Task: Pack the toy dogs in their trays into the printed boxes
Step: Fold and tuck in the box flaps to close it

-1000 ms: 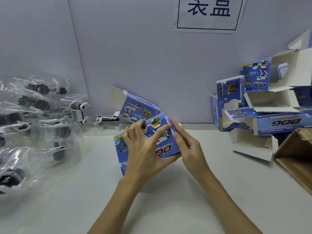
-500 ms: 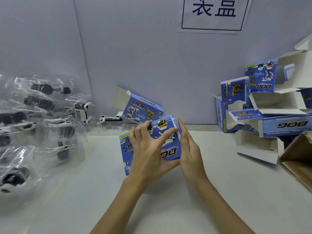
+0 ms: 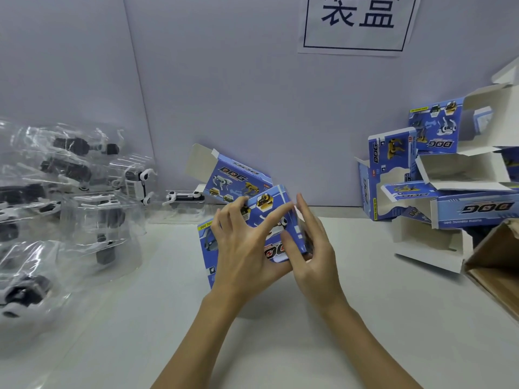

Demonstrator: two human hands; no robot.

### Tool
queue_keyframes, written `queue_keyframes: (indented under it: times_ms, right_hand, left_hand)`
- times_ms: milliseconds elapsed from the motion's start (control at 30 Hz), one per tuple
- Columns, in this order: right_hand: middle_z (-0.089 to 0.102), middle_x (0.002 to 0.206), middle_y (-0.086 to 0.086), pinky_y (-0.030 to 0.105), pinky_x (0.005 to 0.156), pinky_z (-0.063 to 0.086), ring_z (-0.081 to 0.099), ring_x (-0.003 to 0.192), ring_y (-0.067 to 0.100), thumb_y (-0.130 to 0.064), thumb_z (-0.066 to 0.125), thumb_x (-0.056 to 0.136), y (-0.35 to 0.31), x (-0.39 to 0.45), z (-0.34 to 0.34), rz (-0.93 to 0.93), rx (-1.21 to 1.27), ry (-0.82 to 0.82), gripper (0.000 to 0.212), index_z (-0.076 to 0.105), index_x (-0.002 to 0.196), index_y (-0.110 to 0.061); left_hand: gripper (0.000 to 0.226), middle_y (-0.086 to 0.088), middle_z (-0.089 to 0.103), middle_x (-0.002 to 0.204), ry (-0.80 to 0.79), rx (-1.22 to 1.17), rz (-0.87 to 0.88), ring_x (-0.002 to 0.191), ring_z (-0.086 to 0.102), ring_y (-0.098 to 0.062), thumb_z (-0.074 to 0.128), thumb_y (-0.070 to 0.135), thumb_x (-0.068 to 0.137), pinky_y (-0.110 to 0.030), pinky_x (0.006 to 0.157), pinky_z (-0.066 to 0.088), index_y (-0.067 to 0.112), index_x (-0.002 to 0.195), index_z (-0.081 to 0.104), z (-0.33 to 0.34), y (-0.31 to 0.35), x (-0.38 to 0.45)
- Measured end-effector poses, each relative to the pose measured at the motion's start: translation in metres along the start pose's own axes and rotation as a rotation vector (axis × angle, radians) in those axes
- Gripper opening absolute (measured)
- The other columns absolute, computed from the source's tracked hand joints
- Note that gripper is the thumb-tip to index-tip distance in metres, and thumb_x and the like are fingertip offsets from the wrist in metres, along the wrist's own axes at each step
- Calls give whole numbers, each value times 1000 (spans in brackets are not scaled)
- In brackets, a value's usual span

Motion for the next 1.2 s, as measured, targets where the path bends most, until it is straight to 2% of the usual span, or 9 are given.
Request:
queue_keyframes:
  times_ms: [100,333,567,700,867,967,1033,1100,1200]
  right_hand:
    - [49,157,-2,19,90,58,52,142,11,-23,63,98,-1,-4,1,-41,-44,62,56,47,151,-29]
    - [28,167,-18,23,90,60,45,145,4,-24,58,100,-3,1,3,-54,-40,-46,52,49,151,-30]
    - [27,170,-10,17,102,51,30,152,-2,-32,53,106,1,0,3,-98,-218,7,57,37,161,-23]
    - [32,167,-10,18,91,58,43,143,-7,-29,57,101,-2,-3,-1,-135,-187,57,54,48,154,-23]
    - [15,173,-16,28,99,58,30,155,7,-45,43,106,-3,-3,10,-153,-239,-43,55,41,159,-27]
    - [24,168,-26,31,104,56,30,156,13,-50,42,105,3,-1,6,-26,-38,-61,56,41,159,-35]
    - [45,160,-21,28,105,53,44,149,12,-45,44,108,5,6,-8,66,166,33,51,39,159,-38]
    - [56,152,-9,28,105,51,58,135,7,-39,52,108,11,13,-23,159,222,107,53,35,158,-39]
    - [50,156,-12,22,111,45,51,139,1,-51,61,96,15,18,-25,224,24,-71,65,36,157,-44]
  left_hand:
    - [74,-14,40,147,5,-26,13,139,36,-34,67,66,80,-60,108,35,50,149,45,1,0,-1]
    - [82,-14,40,147,48,-56,-15,140,35,-31,72,68,74,-57,110,34,47,147,43,1,-4,-4]
    - [80,-11,40,146,48,-42,-11,139,38,-32,73,62,76,-57,109,35,47,149,43,3,-4,-3]
    - [78,-12,41,147,52,-39,-23,138,38,-32,71,65,78,-57,108,37,49,149,43,4,-2,-1]
    - [77,-12,41,144,52,-115,-44,139,38,-31,75,62,76,-58,107,38,42,146,51,1,-7,-1]
    - [80,-7,41,146,22,-156,-41,141,37,-27,72,75,76,-55,110,38,44,147,51,-1,-6,0]
    - [83,0,43,145,27,-314,-106,140,42,-22,74,77,74,-48,110,43,45,147,49,-6,-13,6]
    - [80,7,55,142,27,-696,-229,133,55,-23,78,71,75,-44,103,52,46,145,48,-10,-25,11]
    - [82,5,70,133,-77,-1188,-489,119,70,-24,69,85,72,-35,86,60,41,140,57,-5,-34,10]
Point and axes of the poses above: each hand's wrist, its own x-axis towards the middle knuckle, its own z-axis out of the palm, y = z × x, the point moved 6 cm from there along x, towards the middle knuckle
